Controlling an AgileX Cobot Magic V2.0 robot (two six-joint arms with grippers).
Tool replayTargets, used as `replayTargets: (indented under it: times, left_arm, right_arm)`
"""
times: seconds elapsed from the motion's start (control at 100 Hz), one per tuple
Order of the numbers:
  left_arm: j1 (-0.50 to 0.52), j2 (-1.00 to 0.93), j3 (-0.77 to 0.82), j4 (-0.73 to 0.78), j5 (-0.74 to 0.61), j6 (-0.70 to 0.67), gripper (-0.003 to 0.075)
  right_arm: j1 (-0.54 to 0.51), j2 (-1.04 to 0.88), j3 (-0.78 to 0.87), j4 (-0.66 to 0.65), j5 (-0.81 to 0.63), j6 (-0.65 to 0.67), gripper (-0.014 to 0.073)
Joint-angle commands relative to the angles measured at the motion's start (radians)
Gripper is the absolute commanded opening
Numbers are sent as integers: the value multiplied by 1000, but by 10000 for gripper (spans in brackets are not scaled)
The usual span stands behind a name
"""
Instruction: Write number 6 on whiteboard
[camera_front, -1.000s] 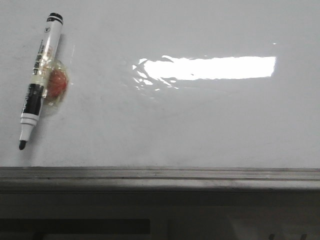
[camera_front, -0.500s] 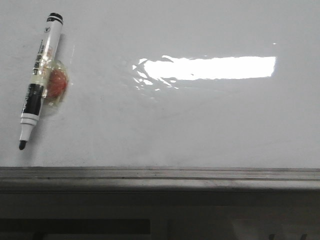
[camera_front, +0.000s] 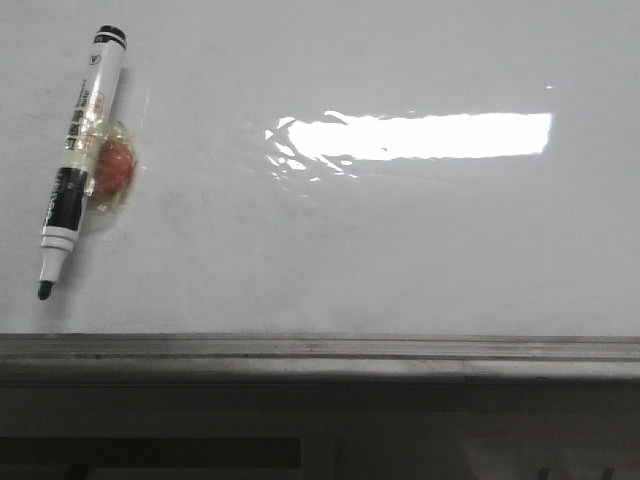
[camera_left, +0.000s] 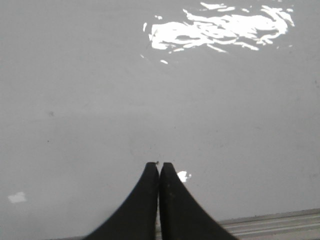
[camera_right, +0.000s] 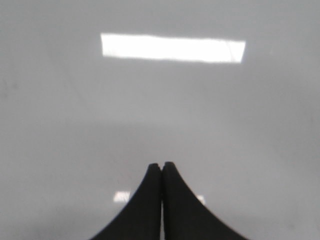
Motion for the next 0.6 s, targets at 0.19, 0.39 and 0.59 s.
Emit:
replayTargets:
  times: [0.19, 0.39, 0.59]
  left_arm:
    - [2, -15, 45, -84, -202, -12, -19]
    - [2, -15, 29, -142, -198, -12, -19]
    - [2, -15, -78, -145, -89, -12, -19]
  right_arm:
    - [0, -16, 25, 63, -175, -7, -71]
    - [2, -16, 12, 255, -121, -7, -71]
    - [4, 6, -84, 309, 19, -7, -71]
